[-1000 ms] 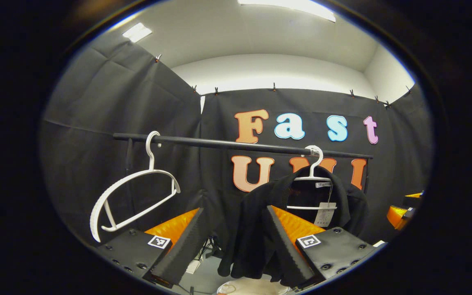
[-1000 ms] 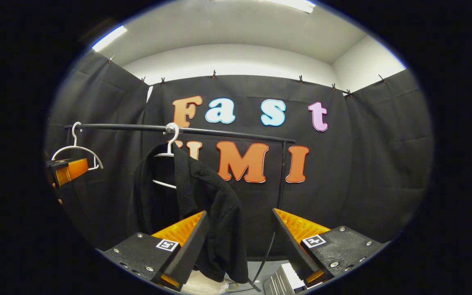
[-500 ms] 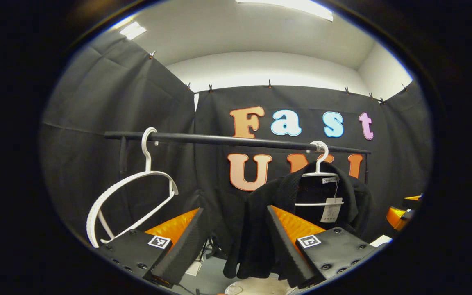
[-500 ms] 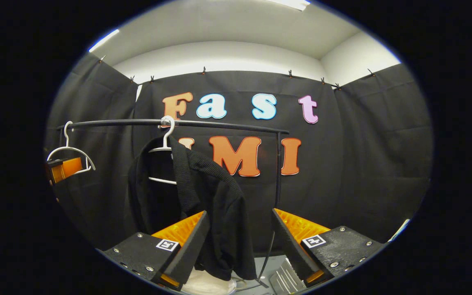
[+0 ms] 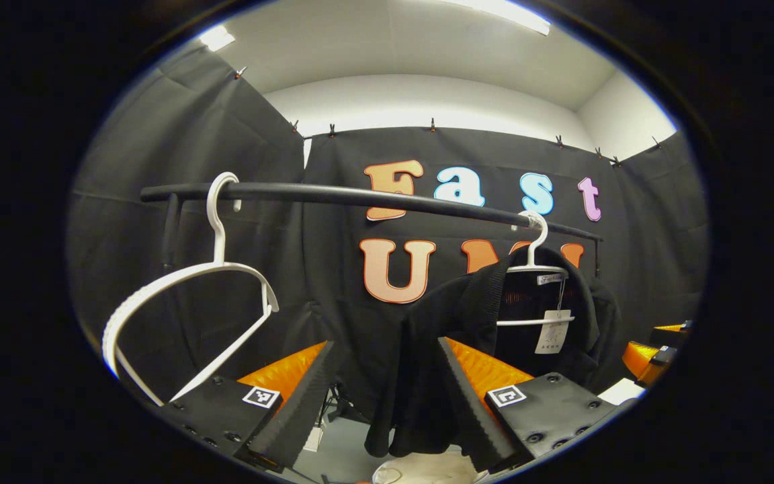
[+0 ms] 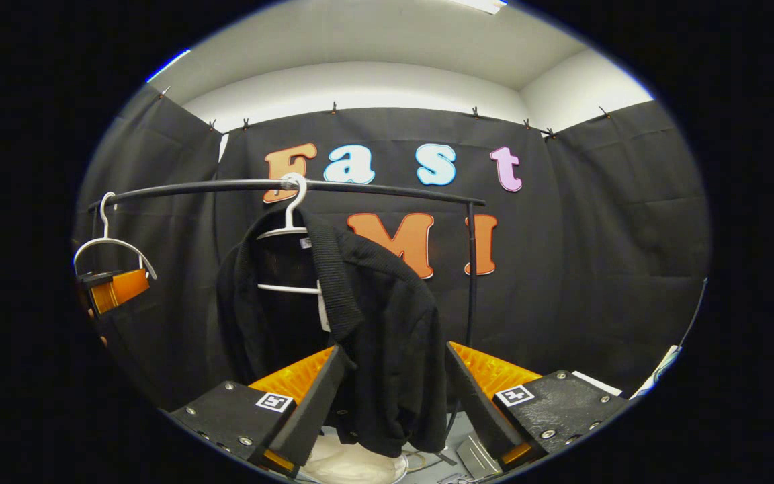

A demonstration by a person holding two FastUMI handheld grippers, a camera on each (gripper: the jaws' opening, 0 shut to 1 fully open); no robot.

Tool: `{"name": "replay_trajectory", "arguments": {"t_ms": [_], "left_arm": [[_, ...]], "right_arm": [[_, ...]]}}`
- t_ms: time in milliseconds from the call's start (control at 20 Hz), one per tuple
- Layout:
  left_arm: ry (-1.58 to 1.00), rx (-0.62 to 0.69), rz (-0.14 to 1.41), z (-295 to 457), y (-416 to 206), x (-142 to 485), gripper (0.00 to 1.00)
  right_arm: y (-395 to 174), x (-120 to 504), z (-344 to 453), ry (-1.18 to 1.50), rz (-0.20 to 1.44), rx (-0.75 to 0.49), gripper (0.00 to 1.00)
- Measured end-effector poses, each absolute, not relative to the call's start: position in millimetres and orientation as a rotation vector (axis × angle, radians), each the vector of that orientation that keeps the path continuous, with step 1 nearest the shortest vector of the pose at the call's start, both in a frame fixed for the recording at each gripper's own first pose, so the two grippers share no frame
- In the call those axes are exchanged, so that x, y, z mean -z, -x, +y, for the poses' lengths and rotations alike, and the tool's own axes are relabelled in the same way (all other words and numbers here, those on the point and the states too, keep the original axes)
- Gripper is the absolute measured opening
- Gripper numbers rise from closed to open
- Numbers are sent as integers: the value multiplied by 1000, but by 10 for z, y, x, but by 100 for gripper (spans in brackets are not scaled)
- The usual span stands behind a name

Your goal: Grasp the clothes on the hanger with both hands and then place them into the laundry hamper below.

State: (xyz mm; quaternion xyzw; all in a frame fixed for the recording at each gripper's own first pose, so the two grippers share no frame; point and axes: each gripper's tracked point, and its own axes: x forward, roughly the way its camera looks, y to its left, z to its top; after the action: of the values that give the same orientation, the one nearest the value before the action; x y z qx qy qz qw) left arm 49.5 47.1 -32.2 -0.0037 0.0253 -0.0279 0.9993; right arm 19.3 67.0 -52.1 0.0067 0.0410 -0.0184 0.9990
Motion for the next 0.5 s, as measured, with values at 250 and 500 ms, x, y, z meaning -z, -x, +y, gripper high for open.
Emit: {"name": "replay_trajectory", "arguments": {"t_ms": [250, 500], "left_arm": [[-5, 47, 43, 556, -571, 328, 93], [-14, 30, 28, 648, -593, 277, 95]], "right_arm": [[-424, 737, 1018, -39, 110, -15, 94], [-675, 983, 1162, -28, 144, -6, 94]]}}
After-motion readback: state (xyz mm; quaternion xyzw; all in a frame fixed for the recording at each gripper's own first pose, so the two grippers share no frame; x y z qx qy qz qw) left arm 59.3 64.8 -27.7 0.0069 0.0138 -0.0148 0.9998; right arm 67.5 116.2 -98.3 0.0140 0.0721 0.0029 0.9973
